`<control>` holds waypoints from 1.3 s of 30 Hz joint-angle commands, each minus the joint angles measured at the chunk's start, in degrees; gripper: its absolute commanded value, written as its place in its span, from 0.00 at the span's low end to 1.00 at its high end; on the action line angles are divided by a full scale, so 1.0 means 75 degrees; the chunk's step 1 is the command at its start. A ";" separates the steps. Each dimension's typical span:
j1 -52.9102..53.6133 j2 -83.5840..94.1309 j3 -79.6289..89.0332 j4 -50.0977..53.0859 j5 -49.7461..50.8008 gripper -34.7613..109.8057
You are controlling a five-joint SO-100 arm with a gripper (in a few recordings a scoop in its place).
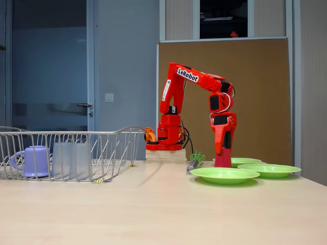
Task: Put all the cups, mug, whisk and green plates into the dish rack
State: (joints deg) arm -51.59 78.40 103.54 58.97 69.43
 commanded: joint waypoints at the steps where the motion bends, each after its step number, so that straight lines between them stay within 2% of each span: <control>1: 0.0094 0.0234 0.0258 -0.0246 -0.0211 0.43; 6: 0.0316 0.0445 0.0492 -0.0375 -0.0656 0.35; 10: 0.0586 0.0832 0.0316 0.0223 -0.1277 0.32; 17: 0.1055 0.1523 -0.1617 0.3023 -0.3012 0.30; 21: 0.1863 0.1617 -0.3457 0.4852 -0.4852 0.30; 24: 0.3035 0.1793 -0.4113 0.5391 -0.6867 0.30; 31: 0.5859 0.1957 -0.4863 0.5531 -1.1156 0.29; 35: 0.7078 0.1828 -0.5520 0.5484 -1.2727 0.29; 39: 0.8238 0.1687 -0.5555 0.5203 -1.3723 0.29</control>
State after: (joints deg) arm 3.96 90.44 63.37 98.79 -28.56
